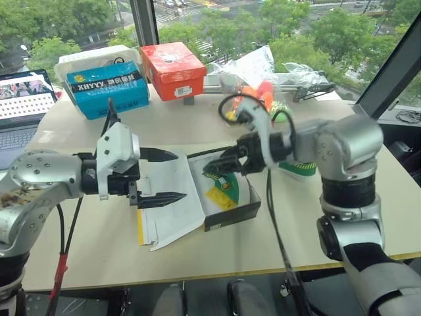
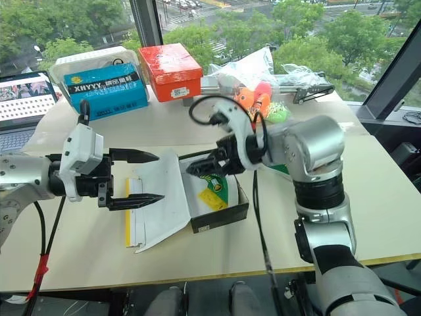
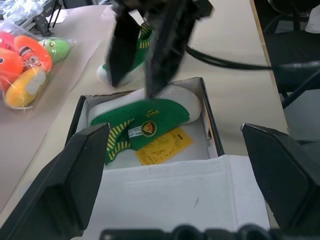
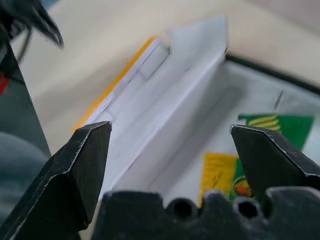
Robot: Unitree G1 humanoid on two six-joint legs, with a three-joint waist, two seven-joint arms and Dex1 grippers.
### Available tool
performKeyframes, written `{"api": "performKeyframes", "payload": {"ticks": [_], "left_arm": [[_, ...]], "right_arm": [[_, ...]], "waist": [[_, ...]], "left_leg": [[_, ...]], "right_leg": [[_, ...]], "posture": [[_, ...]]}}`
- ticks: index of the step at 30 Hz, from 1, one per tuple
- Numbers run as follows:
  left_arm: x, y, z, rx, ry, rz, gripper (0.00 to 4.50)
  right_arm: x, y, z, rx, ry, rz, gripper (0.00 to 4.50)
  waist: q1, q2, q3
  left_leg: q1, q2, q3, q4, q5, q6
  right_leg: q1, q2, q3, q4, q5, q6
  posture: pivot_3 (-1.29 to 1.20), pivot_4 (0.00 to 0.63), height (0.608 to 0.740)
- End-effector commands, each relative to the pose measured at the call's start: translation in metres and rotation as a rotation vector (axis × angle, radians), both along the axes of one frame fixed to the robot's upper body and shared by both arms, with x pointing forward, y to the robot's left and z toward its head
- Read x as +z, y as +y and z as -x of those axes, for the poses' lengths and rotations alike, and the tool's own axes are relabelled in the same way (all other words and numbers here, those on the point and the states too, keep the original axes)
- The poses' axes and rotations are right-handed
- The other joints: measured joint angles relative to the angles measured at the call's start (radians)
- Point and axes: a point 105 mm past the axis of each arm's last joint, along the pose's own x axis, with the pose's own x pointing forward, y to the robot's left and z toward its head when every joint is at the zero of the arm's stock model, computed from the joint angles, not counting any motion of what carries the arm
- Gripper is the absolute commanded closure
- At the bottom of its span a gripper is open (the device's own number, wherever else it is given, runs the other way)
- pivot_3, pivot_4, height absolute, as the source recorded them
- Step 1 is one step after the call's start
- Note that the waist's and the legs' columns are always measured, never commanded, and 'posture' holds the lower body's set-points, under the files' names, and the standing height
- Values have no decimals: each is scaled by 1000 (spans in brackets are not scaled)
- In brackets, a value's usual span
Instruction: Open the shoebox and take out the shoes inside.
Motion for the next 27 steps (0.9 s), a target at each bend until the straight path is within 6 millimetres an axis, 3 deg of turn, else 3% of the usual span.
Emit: {"api": "performKeyframes", "payload": {"ticks": [1, 11, 17, 27], "left_arm": [[7, -1, -1, 12, -69, -23, 0], [7, -2, 0, 2, -61, -20, 0], [7, -4, 0, -9, -59, -23, 0], [7, -2, 1, -6, -57, -28, 0]], "right_arm": [[-4, -7, 1, -36, -79, 106, 20], [6, -32, 8, -37, -83, 132, 20], [-13, -33, 13, -31, -71, 201, 20], [-16, -40, 7, -76, -75, 220, 20]], "waist": [[-1, 0, 0], [-5, 0, 0], [-5, 0, 0], [-3, 0, 0]], "left_leg": [[0, 0, 0, 0, 0, 0], [0, 0, 0, 0, 0, 0], [0, 1, 0, 0, 0, 0], [0, 0, 0, 0, 0, 0]], "right_leg": [[0, 0, 0, 0, 0, 0], [0, 0, 0, 0, -1, 2], [0, 0, 0, 0, -3, 4], [0, 0, 0, 0, -3, 5]], "posture": [[0, 150, 740], [0, 150, 740], [0, 150, 740], [0, 150, 740]]}}
